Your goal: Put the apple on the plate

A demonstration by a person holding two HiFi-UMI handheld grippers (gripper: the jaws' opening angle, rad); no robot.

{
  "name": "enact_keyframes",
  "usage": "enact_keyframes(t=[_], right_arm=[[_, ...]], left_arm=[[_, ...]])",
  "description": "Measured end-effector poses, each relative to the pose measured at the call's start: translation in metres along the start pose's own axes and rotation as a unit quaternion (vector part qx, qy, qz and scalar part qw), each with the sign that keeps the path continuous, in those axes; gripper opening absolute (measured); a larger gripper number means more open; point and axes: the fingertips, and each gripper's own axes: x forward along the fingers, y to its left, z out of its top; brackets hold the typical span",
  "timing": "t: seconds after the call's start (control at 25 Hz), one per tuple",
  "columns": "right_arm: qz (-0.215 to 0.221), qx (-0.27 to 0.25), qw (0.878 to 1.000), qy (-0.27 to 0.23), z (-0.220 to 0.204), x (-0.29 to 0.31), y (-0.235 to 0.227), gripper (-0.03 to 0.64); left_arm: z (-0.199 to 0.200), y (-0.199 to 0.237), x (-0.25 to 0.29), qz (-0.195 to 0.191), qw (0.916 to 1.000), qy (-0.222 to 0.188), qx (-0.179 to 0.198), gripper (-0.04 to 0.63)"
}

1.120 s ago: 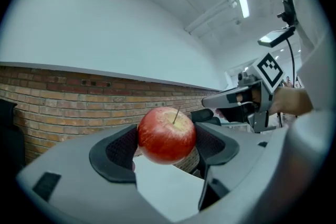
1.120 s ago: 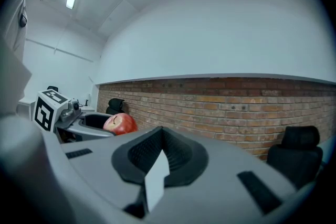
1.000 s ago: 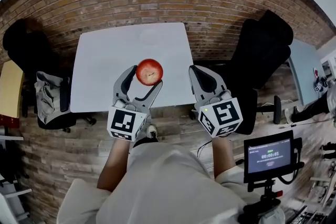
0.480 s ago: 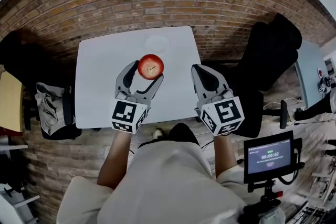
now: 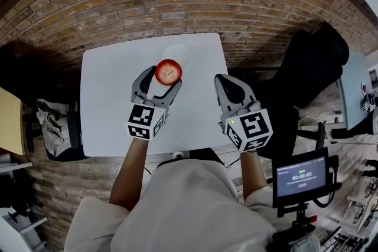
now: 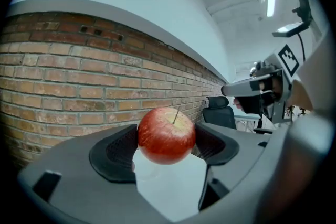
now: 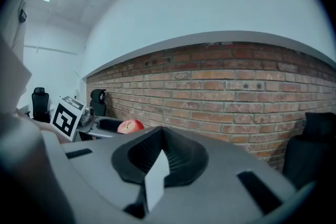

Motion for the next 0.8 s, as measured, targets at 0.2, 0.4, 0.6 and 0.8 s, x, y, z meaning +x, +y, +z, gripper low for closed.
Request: enact_keyframes(t=[0.2, 0.4, 0.6, 0.8], right_arm=[[0.008, 0.003, 1.0, 0.022, -0.011, 0.036, -0.017, 0.003], [0.012, 0.014, 0.999, 0.039, -0.028, 0.067, -0.034, 0.003], [0.009, 0.025, 0.998, 0.057, -0.045, 0.089, -0.052, 0.003], [0.002, 0.036, 0.997, 0.073, -0.059, 0.106, -0.067, 0.003]], left_arm=[[-0.029, 0.018, 0.041, -0.014, 0.9989, 0.038, -0.023, 0.353], [-0.055, 0.038, 0.079, -0.016, 0.997, 0.065, -0.039, 0.353], [-0.075, 0.056, 0.111, -0.015, 0.9951, 0.084, -0.051, 0.353], [-0.098, 0.068, 0.139, -0.022, 0.9927, 0.102, -0.061, 0.353]])
